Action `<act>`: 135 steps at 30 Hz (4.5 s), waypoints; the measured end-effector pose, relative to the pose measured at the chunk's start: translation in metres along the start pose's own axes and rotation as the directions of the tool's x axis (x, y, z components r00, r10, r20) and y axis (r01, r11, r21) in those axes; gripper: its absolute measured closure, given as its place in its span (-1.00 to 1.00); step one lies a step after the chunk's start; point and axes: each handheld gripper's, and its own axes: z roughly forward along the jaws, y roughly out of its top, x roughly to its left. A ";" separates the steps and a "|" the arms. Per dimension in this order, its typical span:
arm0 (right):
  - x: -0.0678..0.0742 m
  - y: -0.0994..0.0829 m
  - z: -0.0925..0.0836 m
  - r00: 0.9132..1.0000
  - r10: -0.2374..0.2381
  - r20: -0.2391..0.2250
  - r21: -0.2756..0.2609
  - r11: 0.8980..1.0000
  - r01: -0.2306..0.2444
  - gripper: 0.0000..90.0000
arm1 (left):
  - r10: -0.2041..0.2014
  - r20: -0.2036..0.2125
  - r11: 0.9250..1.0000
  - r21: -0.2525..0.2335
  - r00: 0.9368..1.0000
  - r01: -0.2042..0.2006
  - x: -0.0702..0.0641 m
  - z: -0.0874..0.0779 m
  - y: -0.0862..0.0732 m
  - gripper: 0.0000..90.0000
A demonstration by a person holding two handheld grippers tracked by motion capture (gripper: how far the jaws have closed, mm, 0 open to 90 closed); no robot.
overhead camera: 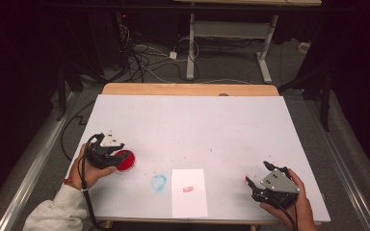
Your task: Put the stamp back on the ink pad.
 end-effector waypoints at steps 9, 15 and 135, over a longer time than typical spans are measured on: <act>0.000 0.000 0.000 1.000 0.000 0.001 -0.002 1.000 0.000 -0.41 | 0.002 -0.065 0.996 -0.094 0.998 -0.008 -0.007 -0.008 0.004 0.07; 0.001 0.001 0.000 1.000 -0.001 -0.001 -0.001 1.000 0.001 -0.41 | 0.021 -0.105 0.986 -0.164 0.994 -0.038 -0.014 -0.012 0.008 -0.21; 0.013 0.015 -0.006 0.999 -0.030 -0.012 -0.074 0.997 0.029 -0.40 | 0.062 -0.105 0.969 -0.230 0.993 -0.085 -0.047 -0.013 -0.077 -0.65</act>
